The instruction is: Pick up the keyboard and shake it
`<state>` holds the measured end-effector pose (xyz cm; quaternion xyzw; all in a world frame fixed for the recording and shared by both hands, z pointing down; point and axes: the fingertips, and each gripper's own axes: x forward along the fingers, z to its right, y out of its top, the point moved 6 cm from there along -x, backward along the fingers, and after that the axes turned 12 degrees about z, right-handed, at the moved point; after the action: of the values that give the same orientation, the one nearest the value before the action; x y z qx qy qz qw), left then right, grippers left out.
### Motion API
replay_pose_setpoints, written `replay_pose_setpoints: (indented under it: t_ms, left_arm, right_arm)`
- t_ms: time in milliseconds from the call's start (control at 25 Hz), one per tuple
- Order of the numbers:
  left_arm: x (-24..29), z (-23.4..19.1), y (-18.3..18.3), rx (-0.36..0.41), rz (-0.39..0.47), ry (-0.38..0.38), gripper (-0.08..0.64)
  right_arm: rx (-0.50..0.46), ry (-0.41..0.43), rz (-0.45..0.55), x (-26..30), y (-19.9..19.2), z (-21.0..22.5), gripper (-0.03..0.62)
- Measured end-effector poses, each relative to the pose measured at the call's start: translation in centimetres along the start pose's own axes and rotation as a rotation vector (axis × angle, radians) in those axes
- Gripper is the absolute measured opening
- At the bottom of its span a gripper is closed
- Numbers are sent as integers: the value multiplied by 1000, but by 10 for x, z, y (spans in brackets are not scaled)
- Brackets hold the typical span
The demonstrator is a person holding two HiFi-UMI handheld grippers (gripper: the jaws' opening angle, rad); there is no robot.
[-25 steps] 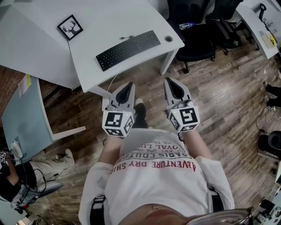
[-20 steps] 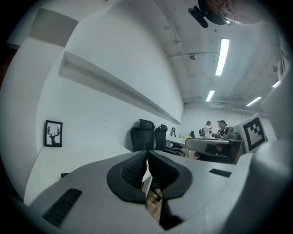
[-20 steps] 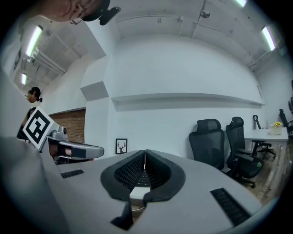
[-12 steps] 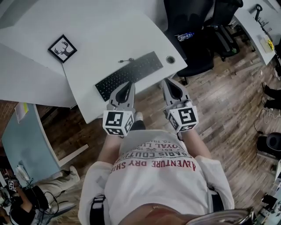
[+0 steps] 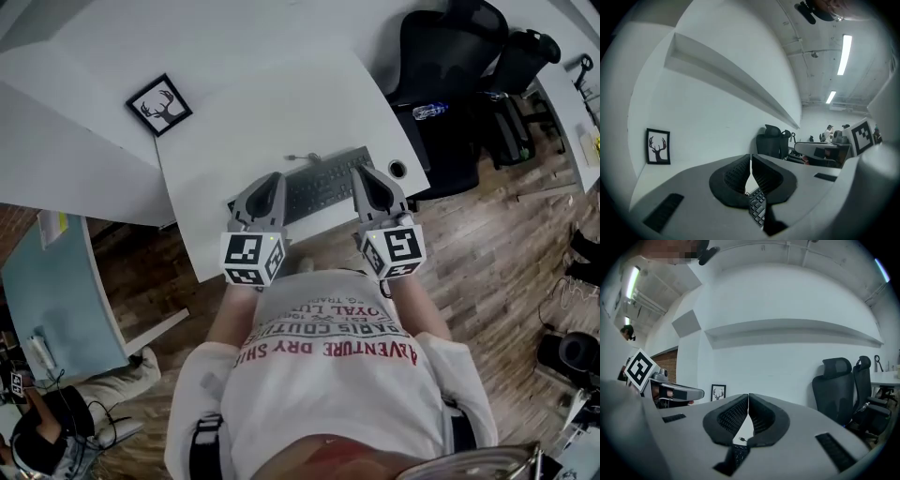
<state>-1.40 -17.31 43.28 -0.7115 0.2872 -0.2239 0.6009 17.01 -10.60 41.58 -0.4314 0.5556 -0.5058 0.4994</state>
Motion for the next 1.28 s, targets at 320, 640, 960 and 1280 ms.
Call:
replay_pose_setpoints:
  t_ms: [320,640,960,1280]
  left_arm:
    - [0,-19,-12,-12,-11,227,35]
    - [-1,-37,-29,-59,-35,446,35]
    - [-14,-44,-79,-122,-166,506,35]
    - [-27,-76,-132,-156,-293,510,260]
  right_arm:
    - [147,158,-77,41,-29,29,25]
    - [118,300,-178,75,-57,65,25]
    - [190,386,-400,69,-121,93,26]
    - [243,460,-573,78,-177,116,255]
